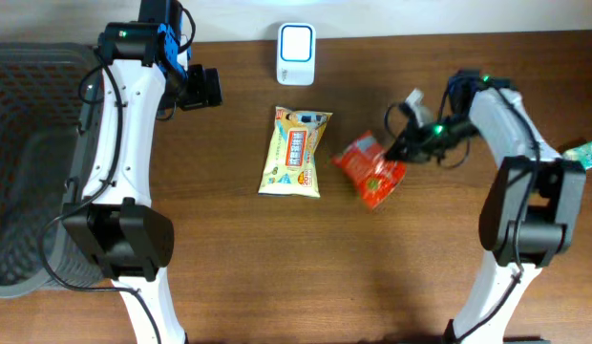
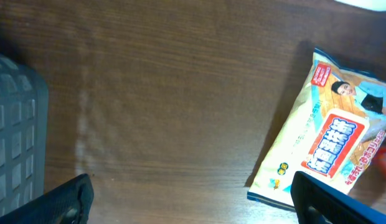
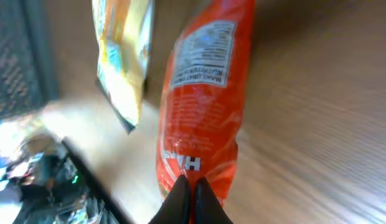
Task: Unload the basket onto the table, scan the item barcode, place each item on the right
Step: 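Reach the right gripper to the red jerky bag and grasp it, then hold the red jerky bag up in front of the barcode scanner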
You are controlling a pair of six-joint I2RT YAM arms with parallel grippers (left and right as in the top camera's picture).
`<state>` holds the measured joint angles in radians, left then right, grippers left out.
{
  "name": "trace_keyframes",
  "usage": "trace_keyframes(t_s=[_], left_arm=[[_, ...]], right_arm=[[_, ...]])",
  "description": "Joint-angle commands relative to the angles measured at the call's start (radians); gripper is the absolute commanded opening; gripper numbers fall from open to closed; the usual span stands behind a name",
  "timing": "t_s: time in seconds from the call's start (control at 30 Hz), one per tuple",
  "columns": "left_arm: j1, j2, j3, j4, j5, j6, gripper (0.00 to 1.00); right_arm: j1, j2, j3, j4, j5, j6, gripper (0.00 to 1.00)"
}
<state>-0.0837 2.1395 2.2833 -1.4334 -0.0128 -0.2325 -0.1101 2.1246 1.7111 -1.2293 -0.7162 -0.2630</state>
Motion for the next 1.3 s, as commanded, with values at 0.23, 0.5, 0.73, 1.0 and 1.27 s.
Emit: trace_keyframes(t_s=[0.23, 0.5, 0.73, 1.0, 1.27], left_arm=[[0.002, -0.011, 0.008, 0.000, -0.007, -0.010, 0.99], [0.002, -0.011, 0.008, 0.000, -0.007, -0.010, 0.99], [0.002, -0.011, 0.008, 0.000, -0.007, -0.010, 0.99], [0.002, -0.011, 0.008, 0.000, -0.007, -0.010, 0.99], [0.002, -0.011, 0.008, 0.000, -0.007, -0.010, 0.99]], right_arm=[[0.283, -0.139, 0.050, 0.079, 0.883, 0.351, 0.04], [0.024, -0.121, 0.046, 0.037, 0.743, 0.537, 0.99], [-0.021, -0.121, -0.320, 0.401, 0.664, 0.538, 0.81], [0.087, -0.121, -0.222, 0.434, 0.558, 0.537, 0.04], [0.505, -0.047, 0.060, 1.073, 0.827, 0.643, 0.04]])
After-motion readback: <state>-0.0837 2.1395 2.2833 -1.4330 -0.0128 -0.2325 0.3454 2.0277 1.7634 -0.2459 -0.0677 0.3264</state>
